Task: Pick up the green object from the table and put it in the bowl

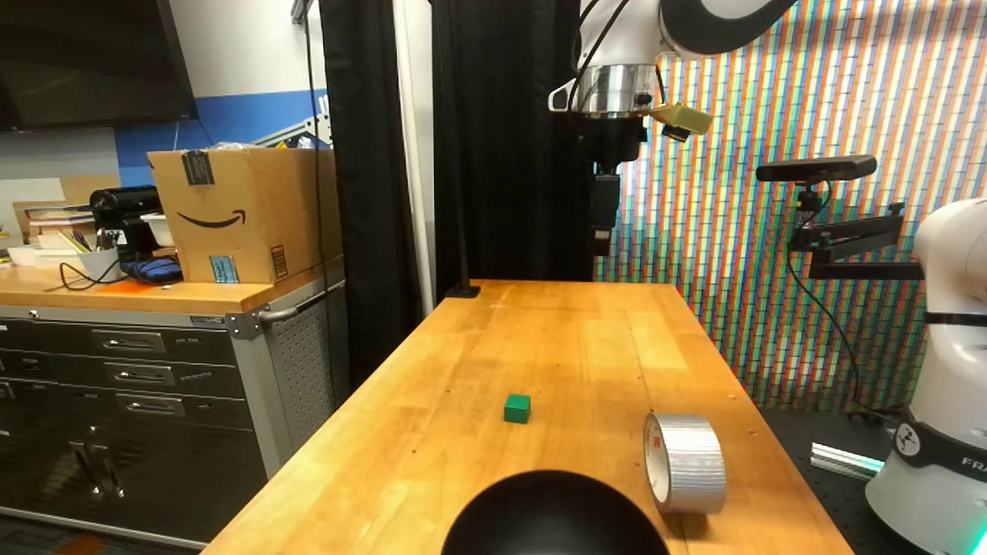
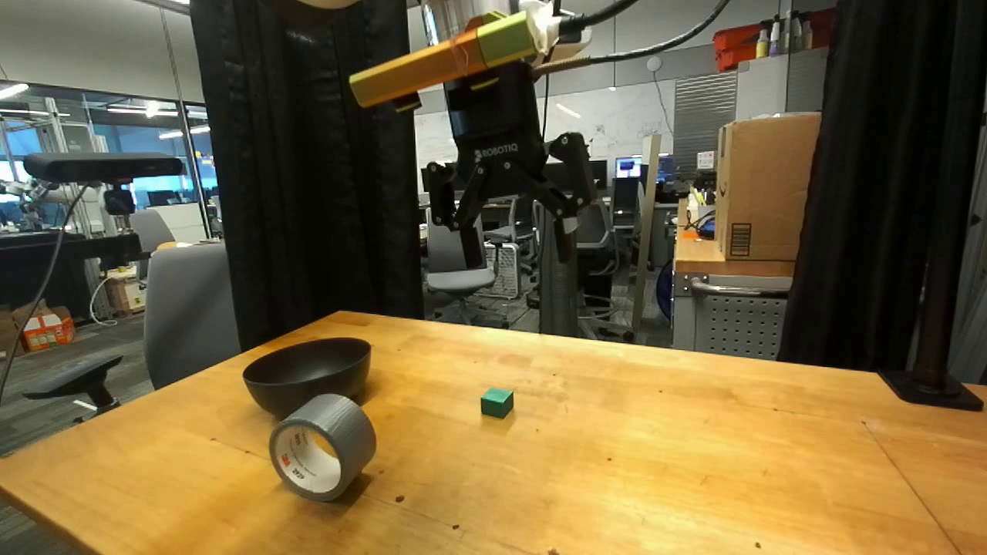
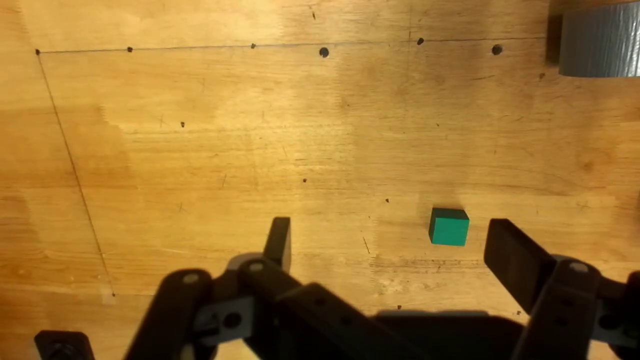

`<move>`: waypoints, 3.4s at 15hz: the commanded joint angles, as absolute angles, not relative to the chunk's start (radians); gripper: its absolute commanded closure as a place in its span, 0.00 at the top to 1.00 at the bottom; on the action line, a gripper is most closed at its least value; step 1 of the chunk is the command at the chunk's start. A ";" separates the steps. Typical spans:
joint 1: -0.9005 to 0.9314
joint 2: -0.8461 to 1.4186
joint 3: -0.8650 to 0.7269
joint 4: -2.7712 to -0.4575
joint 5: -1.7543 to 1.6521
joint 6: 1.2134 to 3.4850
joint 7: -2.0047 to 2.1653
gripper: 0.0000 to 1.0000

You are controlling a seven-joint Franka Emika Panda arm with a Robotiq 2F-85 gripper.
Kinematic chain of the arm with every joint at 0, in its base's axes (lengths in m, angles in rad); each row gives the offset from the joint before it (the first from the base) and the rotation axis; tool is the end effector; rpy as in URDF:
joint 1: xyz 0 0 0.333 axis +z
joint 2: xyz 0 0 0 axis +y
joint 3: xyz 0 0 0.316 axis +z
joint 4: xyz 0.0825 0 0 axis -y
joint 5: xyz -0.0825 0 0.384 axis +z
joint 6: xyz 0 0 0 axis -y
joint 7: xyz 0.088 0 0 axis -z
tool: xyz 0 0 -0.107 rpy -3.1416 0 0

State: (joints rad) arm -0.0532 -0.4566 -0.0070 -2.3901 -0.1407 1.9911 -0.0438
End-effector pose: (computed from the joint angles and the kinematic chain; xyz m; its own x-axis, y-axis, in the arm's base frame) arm 0.4160 -0.0339 0.4927 0.9980 0.0411 0.0483 0.0345 -0.9909 0.1303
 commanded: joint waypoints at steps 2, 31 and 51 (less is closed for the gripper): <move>-0.045 -0.450 -0.008 -2.384 -0.147 1.987 -0.038 1.00; 0.050 -0.038 0.085 -2.053 -0.143 1.970 -0.060 1.00; 0.050 0.054 0.060 -2.136 -0.171 2.041 -0.028 1.00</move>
State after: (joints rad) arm 0.0395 0.0573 0.0614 -2.1065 -0.1427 2.0049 -0.0574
